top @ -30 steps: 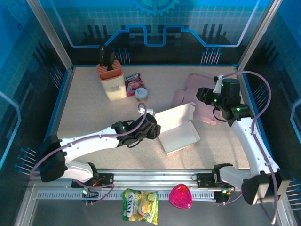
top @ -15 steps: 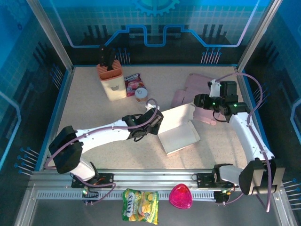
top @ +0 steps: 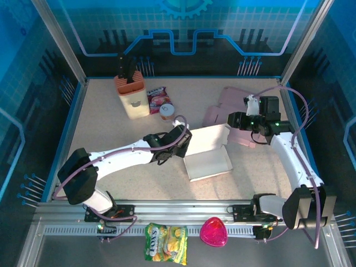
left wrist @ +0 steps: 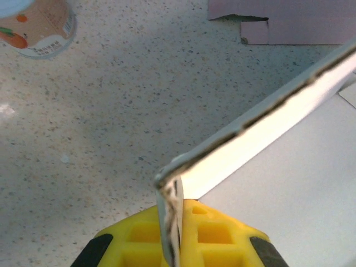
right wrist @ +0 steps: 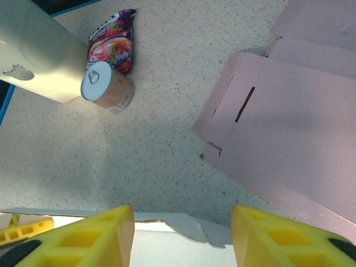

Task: Fold the paper box

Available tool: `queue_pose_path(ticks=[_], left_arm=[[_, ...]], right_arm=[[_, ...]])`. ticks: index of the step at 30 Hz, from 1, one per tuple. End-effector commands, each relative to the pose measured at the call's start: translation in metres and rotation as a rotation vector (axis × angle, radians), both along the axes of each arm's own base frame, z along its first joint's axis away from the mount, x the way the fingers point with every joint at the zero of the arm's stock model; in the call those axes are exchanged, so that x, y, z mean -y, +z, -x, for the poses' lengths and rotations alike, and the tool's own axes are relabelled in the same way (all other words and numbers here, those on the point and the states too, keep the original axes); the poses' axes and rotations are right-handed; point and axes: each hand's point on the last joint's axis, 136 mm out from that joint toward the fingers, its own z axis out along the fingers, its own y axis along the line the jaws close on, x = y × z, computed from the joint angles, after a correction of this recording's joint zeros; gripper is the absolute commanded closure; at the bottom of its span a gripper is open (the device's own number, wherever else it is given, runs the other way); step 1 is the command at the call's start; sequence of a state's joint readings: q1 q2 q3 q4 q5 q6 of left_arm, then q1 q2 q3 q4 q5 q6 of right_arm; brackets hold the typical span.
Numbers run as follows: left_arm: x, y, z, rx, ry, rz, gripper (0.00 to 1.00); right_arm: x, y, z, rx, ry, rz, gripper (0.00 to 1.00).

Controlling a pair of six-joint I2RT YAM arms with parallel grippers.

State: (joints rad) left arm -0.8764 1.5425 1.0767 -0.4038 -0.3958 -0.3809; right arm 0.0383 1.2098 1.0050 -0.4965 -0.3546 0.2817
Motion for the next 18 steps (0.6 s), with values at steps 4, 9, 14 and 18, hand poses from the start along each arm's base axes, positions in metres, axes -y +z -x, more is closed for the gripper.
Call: queue_pose_path(ticks=[4,9,14,18], left_arm=[[-0.042,0.010,0.007,-0.037,-0.120,-0.049,1.00],[-0.071,0.011,0.006,-0.076,-0.111,-0.057,1.00],[-0.077,0.015,0.004,-0.011,-0.152,-0.078,1.00],[-0.085,0.012,0.000,-0.003,-0.150,-0.117,1.00]], right_arm=[[-0.026,0.003,0.014,0.065,0.128,-0.008,0.43],[-0.061,0.003,0.026,0.123,0.253,0.045,0.39],[-0.075,-0.017,0.027,0.102,0.289,0.121,0.36],[-0.078,-0.037,0.015,0.069,0.304,0.152,0.36]])
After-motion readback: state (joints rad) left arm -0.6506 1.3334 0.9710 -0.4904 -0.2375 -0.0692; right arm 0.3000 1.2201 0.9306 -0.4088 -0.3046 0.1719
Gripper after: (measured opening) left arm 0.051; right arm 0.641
